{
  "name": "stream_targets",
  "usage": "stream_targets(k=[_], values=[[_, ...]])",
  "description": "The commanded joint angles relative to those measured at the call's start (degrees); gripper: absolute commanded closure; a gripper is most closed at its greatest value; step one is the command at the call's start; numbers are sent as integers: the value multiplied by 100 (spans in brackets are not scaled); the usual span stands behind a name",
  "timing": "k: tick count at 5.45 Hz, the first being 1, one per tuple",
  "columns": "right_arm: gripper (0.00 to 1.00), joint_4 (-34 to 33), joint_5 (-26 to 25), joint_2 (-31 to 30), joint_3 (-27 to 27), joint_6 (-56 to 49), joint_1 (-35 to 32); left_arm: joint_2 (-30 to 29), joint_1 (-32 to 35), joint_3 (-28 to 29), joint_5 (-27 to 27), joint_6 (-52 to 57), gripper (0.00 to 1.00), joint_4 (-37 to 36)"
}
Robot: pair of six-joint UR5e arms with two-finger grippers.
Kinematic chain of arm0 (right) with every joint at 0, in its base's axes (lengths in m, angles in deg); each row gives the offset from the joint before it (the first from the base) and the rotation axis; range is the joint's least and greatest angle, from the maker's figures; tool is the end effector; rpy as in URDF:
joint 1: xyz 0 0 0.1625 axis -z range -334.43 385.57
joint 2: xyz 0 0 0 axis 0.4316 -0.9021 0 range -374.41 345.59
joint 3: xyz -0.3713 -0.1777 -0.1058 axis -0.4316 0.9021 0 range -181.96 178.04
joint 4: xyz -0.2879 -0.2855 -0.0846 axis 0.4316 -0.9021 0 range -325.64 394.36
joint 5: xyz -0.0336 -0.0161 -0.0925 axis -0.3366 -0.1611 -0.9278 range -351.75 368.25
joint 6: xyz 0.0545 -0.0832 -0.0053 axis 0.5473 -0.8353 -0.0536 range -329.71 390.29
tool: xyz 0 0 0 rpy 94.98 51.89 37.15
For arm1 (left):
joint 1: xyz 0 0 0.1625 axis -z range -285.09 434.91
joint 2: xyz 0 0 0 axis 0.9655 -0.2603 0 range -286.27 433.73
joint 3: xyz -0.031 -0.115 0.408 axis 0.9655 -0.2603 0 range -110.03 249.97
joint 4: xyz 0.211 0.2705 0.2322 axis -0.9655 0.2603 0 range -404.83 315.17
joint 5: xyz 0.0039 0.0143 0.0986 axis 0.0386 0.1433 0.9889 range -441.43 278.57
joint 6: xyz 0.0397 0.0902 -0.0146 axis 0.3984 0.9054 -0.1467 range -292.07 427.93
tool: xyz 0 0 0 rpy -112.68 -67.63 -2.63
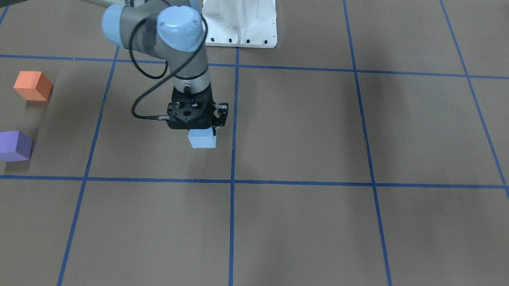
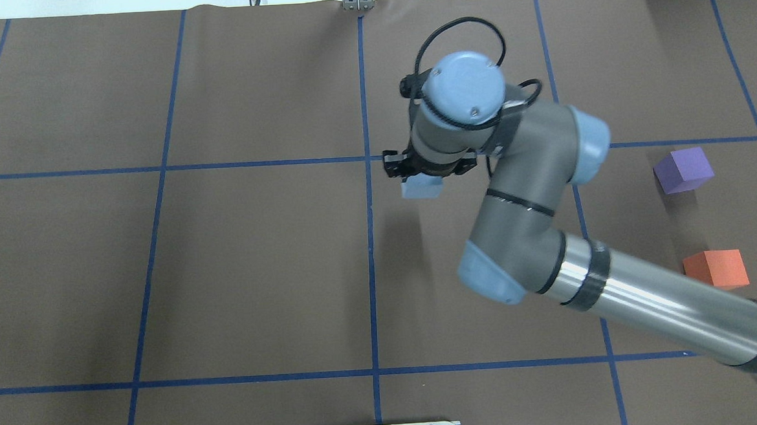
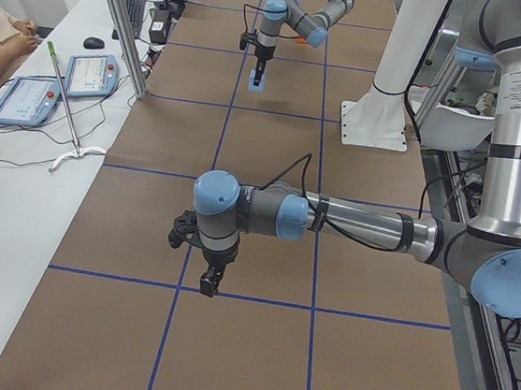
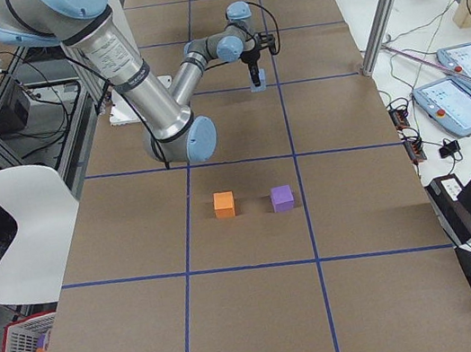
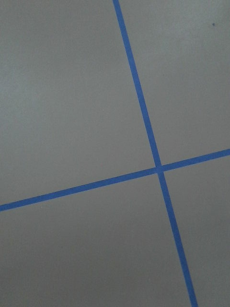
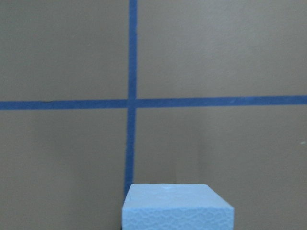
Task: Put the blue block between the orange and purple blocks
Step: 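Carry the light-blue cube with the right gripper toward the purple cube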
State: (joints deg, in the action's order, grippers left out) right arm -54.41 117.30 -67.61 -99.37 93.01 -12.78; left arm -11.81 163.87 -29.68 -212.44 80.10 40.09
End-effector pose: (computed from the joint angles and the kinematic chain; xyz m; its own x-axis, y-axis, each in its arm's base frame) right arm -0.4650 -0.4965 0.2244 0.6742 -0.0190 0.7383 -0.1071 0.9866 0.1231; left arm -0.0597 -0.4586 0.6257 0.7337 0.2256 -0.6410 -0.1770 0.9742 0.1403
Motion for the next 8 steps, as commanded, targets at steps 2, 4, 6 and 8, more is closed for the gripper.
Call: stream_targets(k=[2,4,6,8], values=[[100,-167,906,-1713,-813,-2352,-1601,160,51,-28,-355,-13,0,199],[100,365,1398,-3337,-1173,-3150,-2272,152,42,-36,-355,-13,0,200],[100,1835,1505,-4468,-1096,-3055,-2274,143,33,-36,-363,-13,0,209],[100,1960,1496,-4653,-867,-2757,-2248,143,33,-54,-390,-13,0,209]])
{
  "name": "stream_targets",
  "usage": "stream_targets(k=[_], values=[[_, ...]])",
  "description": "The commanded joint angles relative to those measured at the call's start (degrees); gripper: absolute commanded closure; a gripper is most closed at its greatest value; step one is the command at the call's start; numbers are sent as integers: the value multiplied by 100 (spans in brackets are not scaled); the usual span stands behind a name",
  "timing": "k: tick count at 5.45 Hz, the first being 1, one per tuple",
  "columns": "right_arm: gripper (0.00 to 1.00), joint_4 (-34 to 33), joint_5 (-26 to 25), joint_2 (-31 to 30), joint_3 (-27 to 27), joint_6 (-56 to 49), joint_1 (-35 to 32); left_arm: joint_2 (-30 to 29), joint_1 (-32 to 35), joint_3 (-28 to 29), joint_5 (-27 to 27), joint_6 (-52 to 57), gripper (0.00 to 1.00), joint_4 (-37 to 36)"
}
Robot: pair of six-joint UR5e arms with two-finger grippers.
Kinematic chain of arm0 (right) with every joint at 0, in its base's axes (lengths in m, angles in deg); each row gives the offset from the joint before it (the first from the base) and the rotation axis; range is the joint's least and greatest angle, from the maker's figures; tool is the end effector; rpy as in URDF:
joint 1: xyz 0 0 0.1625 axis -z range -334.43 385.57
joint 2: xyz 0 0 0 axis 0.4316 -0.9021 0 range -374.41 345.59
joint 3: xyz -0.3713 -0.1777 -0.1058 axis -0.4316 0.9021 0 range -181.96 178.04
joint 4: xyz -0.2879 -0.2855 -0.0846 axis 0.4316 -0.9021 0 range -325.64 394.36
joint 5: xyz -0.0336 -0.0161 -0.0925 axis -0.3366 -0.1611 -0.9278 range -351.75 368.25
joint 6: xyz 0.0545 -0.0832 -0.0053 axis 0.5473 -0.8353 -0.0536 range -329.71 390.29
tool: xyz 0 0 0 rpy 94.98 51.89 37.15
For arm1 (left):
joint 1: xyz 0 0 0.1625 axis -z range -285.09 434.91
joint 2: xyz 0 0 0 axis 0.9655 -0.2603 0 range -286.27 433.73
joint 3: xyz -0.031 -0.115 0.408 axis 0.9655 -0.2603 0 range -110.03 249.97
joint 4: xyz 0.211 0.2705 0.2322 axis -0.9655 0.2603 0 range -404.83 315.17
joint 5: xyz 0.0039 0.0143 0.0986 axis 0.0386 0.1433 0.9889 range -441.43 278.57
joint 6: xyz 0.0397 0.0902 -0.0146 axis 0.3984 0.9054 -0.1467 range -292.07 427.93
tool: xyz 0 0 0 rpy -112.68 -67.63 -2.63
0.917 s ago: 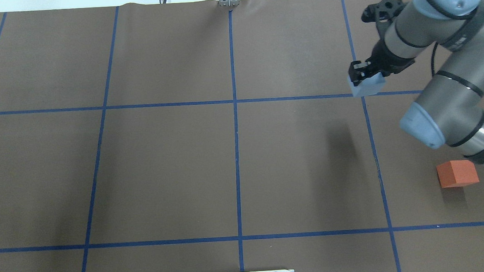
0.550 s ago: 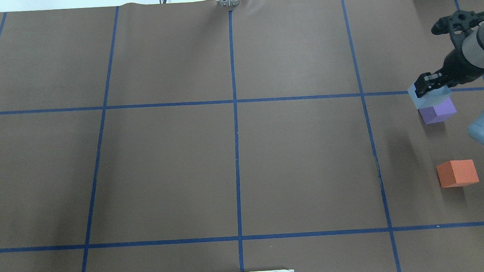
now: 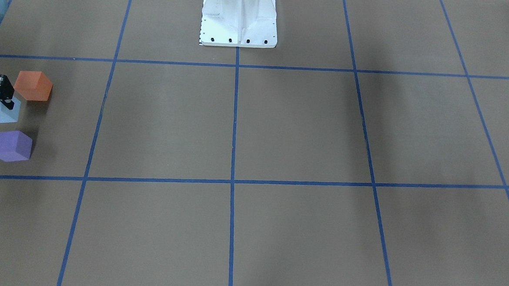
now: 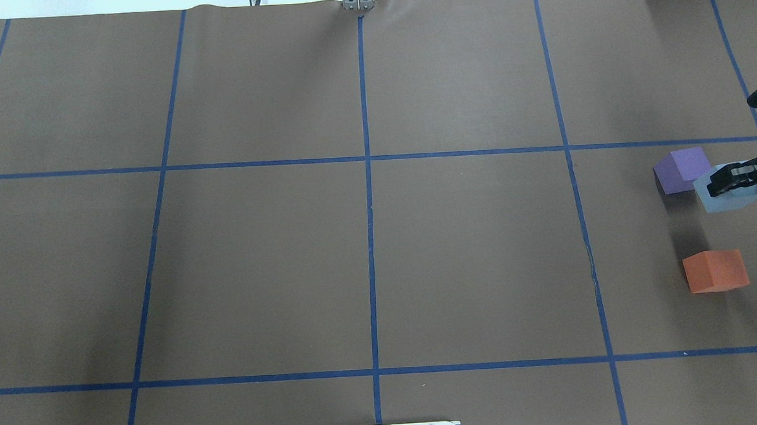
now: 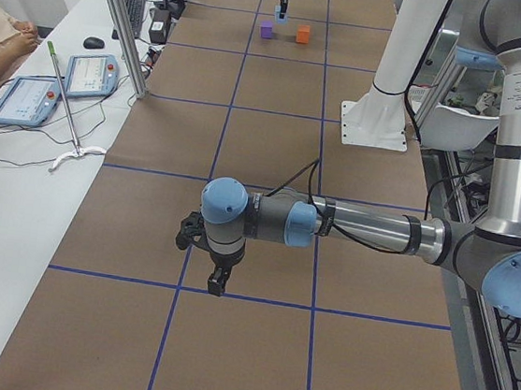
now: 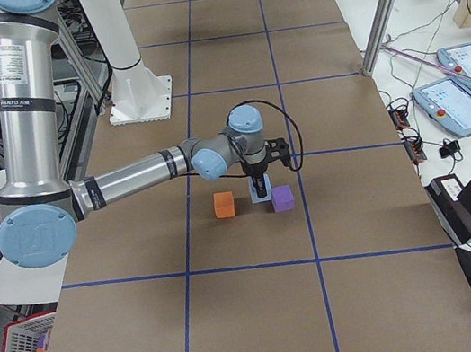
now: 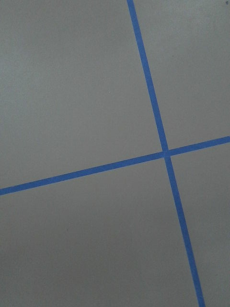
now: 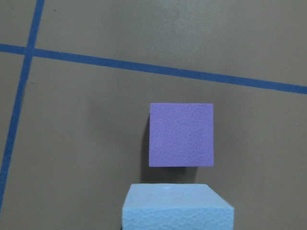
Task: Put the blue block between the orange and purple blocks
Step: 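Carry the light-blue cube with the right gripper toward the purple cube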
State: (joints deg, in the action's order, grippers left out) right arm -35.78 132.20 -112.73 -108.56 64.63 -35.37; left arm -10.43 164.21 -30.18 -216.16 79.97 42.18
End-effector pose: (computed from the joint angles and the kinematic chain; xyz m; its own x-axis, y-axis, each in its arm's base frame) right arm -0.1524 -0.4342 0.5524 0.7346 -0.0880 0.6727 0.0167 0.9936 0.1117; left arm -0.0577 -0.4499 0.6243 0.6920 0.2331 -0.6832 -0.1603 0.9724 0.1694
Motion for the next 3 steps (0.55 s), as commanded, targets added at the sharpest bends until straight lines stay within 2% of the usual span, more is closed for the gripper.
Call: stream_targets(k=[1,3], values=[[100,498,6,-274,174,213,47,-4,0,-13,-18,0,0,0],[100,1114,-203,-275,332,1116,642,4,0,-48,-18,0,0,0]])
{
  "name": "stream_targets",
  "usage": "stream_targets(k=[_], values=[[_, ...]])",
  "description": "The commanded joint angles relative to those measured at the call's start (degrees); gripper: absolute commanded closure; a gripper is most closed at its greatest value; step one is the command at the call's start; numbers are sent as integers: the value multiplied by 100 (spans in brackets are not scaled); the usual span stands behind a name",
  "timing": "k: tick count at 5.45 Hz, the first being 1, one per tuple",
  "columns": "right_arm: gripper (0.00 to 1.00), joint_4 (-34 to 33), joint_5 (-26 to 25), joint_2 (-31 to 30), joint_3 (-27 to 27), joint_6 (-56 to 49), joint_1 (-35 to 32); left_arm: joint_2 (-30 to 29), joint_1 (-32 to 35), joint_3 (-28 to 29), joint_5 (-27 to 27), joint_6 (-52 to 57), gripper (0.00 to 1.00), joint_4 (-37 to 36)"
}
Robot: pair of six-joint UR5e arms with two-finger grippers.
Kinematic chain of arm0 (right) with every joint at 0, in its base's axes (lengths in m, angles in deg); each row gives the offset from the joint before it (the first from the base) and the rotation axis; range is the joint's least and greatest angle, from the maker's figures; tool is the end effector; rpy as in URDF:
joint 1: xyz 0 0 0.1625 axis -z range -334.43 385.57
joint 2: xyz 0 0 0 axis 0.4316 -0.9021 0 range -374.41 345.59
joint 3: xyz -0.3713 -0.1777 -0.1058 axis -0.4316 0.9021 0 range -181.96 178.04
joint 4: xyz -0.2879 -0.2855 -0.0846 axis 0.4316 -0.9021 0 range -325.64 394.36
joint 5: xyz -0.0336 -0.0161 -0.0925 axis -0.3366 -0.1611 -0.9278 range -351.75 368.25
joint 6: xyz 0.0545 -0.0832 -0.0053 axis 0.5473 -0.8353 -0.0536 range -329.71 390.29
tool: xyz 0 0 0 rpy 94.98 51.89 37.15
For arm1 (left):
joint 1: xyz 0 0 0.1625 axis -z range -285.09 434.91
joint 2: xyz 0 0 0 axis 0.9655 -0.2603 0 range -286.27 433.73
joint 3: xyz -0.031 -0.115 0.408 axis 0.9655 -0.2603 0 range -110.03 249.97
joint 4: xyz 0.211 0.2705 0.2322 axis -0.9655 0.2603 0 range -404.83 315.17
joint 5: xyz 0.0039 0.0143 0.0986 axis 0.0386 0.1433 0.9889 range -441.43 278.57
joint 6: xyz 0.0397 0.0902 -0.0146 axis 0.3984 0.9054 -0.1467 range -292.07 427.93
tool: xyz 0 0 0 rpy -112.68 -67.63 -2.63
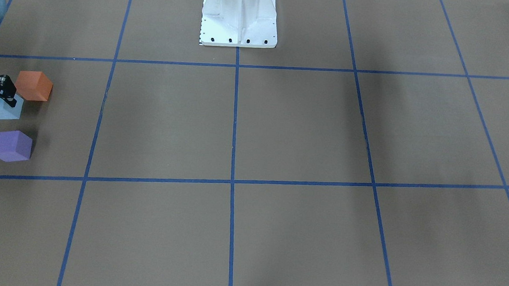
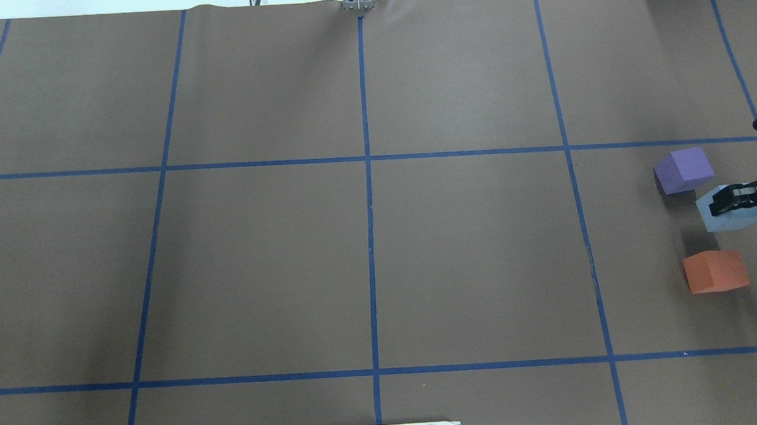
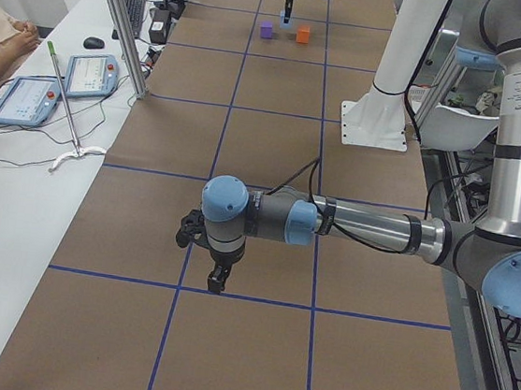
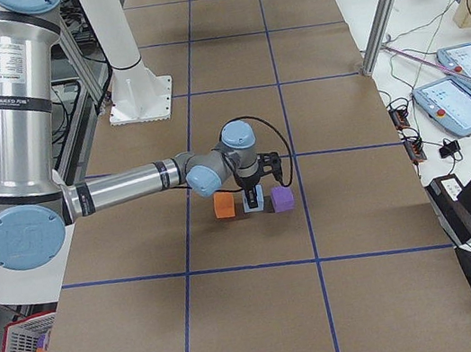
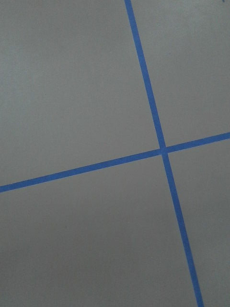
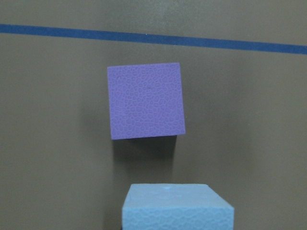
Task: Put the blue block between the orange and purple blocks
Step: 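Lower the cube into the gap between purple and orange cubes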
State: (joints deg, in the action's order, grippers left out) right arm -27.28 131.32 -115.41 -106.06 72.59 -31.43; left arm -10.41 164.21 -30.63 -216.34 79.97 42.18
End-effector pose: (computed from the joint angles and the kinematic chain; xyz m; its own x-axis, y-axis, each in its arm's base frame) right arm -0.1729 -0.4113 0.5776 0.7177 -0.0327 0.6956 -0.0251 0.9970 0.0729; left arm -0.0575 -0.4500 0.6203 0.6898 0.2383 -0.6837 -0.1598 0.9711 0.1772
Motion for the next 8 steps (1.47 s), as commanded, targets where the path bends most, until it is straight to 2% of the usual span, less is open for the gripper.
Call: stream_targets(k=[1,2,3,4,5,7,8], values=[[100,284,-508,-7,187,454,520,2,0,-3,0,0,0,0],[100,311,-538,1,266,455,541,2,0,-12,0,0,0,9],[92,311,-599,19,302,438,602,2,0,-12,0,0,0,0],[39,319,-591,45,302,420,611,2,0,-12,0,0,0,9],[1,389,-591,54,302,385,611,2,0,-12,0,0,0,0],[0,364,-355,28,6,332,341,2,0,-12,0,0,0,9],[0,320,256,10,12,-338,-444,2,0,-3,0,0,0,79]])
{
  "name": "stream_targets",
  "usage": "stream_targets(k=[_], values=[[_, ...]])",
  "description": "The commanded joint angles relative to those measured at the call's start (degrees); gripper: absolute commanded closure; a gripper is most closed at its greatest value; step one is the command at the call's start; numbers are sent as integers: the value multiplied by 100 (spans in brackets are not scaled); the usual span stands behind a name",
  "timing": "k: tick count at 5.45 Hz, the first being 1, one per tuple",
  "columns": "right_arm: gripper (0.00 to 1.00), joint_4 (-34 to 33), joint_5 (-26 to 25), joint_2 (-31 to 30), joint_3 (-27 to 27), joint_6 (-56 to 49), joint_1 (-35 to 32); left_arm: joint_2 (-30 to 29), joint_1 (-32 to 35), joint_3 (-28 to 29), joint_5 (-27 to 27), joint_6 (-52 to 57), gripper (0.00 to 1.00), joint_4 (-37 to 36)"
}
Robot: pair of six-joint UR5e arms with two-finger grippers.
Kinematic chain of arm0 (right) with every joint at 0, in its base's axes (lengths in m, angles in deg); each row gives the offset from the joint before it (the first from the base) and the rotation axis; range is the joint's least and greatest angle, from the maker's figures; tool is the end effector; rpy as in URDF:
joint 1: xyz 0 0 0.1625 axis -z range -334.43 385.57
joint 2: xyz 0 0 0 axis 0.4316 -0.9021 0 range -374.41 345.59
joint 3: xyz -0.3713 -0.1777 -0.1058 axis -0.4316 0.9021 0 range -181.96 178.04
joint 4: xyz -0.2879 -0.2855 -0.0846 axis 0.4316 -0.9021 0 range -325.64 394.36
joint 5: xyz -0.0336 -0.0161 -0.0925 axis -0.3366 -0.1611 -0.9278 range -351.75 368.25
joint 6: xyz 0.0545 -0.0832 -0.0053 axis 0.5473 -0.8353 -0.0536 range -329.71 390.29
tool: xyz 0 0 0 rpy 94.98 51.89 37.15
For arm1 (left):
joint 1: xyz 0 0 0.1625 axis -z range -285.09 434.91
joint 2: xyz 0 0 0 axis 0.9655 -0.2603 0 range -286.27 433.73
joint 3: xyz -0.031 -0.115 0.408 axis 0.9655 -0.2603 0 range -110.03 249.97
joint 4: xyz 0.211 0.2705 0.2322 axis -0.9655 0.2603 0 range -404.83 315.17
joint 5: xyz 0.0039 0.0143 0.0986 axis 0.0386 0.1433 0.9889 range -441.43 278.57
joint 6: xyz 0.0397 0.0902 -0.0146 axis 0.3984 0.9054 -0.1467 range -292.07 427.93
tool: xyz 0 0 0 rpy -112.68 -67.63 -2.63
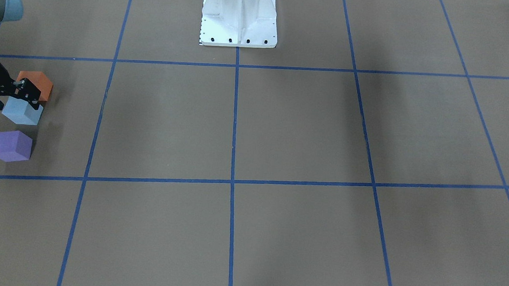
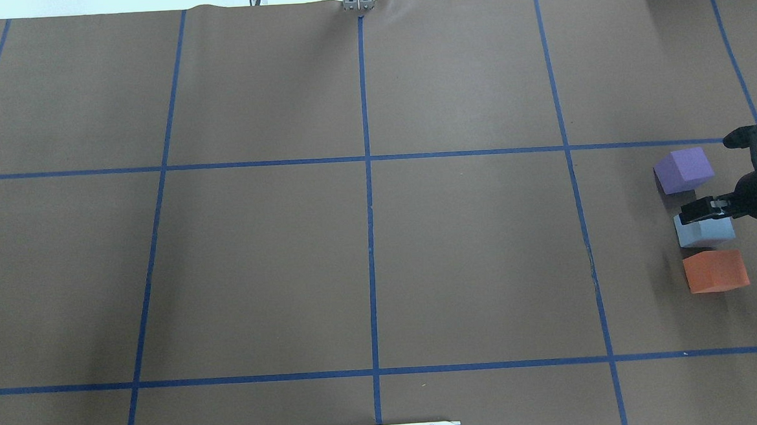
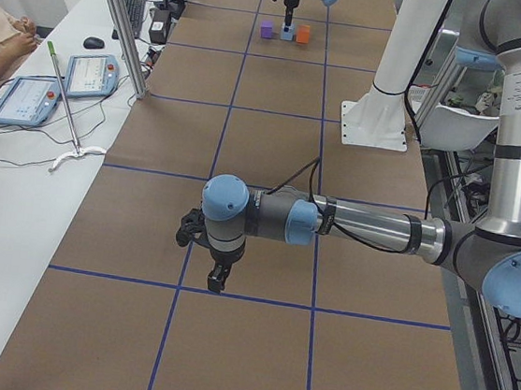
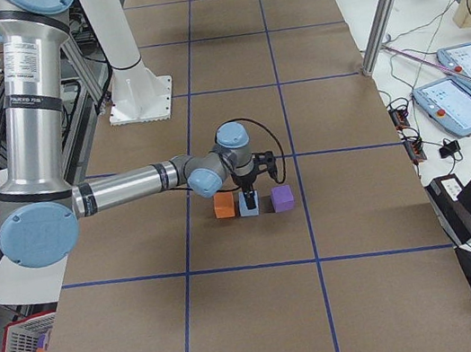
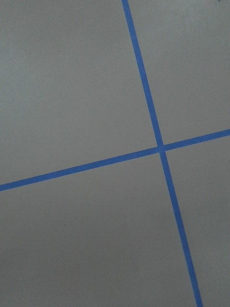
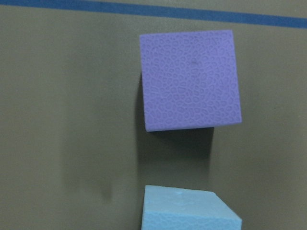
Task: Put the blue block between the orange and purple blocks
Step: 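Open the right gripper and lift it away from the cubes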
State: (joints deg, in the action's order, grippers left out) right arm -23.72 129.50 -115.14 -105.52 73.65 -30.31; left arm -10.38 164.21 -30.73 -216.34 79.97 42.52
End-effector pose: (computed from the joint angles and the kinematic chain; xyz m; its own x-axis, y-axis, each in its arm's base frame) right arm -0.1809 -0.4126 0.5738 0.7103 -0.0596 0.7013 -0.0371 0.9919 0.1219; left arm -0.0575 -0.4503 0.6191 0.6897 0.2431 -0.6820 -0.1598 0.9698 0.1841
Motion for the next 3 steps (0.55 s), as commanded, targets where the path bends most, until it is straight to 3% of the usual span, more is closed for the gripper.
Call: stream_targets(k=[1,3], values=[[0,-585,826,-43,2,-1512,-1322,0,0,7,0,0,0,45],[0,-2504,962,-26,-23,-4251,-2964,0,0,16,0,9,0,45]])
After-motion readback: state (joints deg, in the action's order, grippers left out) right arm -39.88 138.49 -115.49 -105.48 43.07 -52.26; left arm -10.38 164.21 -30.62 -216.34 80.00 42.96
